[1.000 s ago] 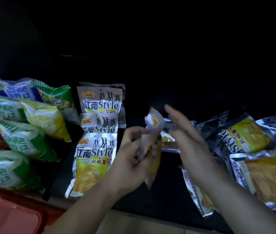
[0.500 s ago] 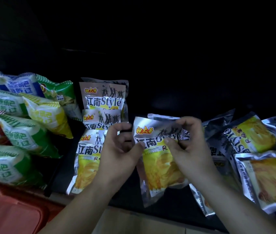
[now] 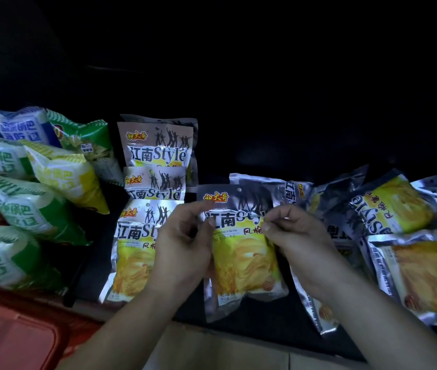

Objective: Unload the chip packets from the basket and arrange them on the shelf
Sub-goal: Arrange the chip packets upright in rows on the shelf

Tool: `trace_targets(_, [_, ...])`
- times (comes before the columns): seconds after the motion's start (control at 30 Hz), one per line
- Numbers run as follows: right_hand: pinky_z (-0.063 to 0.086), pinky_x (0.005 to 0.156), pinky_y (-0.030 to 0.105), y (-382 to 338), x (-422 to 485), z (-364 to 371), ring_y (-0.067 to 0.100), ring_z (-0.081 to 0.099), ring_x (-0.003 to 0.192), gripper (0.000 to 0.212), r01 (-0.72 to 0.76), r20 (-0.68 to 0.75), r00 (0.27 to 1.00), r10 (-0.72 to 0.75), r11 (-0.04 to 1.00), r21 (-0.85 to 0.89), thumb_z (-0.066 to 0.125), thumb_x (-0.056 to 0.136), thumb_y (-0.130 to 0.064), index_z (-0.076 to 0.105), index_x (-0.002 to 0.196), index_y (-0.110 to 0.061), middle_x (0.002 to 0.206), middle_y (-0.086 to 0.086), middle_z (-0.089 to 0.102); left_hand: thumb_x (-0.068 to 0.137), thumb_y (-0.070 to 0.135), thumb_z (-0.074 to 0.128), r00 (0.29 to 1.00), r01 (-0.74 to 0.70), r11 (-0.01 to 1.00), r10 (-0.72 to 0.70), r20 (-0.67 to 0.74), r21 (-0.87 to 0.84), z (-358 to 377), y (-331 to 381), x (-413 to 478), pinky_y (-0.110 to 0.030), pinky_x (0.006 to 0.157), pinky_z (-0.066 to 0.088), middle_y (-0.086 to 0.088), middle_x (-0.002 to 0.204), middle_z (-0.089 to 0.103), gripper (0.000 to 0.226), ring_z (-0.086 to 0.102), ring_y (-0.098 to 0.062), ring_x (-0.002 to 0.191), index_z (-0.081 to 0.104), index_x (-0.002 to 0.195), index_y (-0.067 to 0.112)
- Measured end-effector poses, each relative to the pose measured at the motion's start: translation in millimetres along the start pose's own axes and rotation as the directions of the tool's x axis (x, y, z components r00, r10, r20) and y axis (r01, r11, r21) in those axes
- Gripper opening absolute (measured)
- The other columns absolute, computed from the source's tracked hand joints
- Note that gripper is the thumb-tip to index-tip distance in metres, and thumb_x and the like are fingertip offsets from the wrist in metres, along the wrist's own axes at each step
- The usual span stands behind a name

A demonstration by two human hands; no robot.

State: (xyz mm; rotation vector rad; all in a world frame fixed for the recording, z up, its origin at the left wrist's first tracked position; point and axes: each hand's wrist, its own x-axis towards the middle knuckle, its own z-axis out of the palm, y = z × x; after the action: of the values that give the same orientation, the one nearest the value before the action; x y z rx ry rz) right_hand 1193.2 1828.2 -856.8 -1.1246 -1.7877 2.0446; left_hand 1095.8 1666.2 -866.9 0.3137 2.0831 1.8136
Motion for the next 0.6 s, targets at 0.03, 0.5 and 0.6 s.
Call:
trace_targets(0.03, [0.051,0.076,0.030,1.8,-0.4,-1.5,0.017,0.068,0.090,0.025,-0.009,0.003,1.000,0.009,1.000,0.004,0.074,0.088,0.001,0.072,0.086,-0.024,0.088,-0.003,0.074,0.100,0.000,0.058,0.999,-0.032,0.999,0.031,0.030,0.044,-0.7,-3.1,1.1,-0.036,0.040,0.049,-0.023,0.076,0.058,0.028,0.060,-0.036,0.045,0.070,0.111,0.023])
trace_targets(0.5, [0.054,0.067,0.017,24.4,5.3,12.8,0.009,0.066,0.078,0.024,0.107,-0.108,0.985,-0.134,0.968,-0.226,0.072,0.093,-0.011,0.072,0.094,-0.035,0.090,-0.002,0.067,0.085,0.031,0.068,0.885,-0.466,0.563,0.282,0.372,0.683,25.2,-38.7,-29.2,-0.057,0.118,0.031,-0.019,0.169,-0.003,0.076,0.006,-0.042,0.155,0.038,0.155,0.031])
trace_targets(0.6, [0.052,0.072,0.011,21.7,6.1,9.8,-0.007,0.063,0.082,0.020,0.136,-0.096,0.982,-0.162,0.961,-0.239,0.065,0.098,-0.014,0.073,0.101,-0.033,0.098,-0.010,0.070,0.088,0.046,0.065,0.899,-0.431,0.570,0.201,0.389,0.700,33.4,-58.4,-36.9,-0.060,0.120,0.026,-0.014,0.166,-0.027,0.087,-0.017,-0.040,0.155,0.019,0.161,0.039])
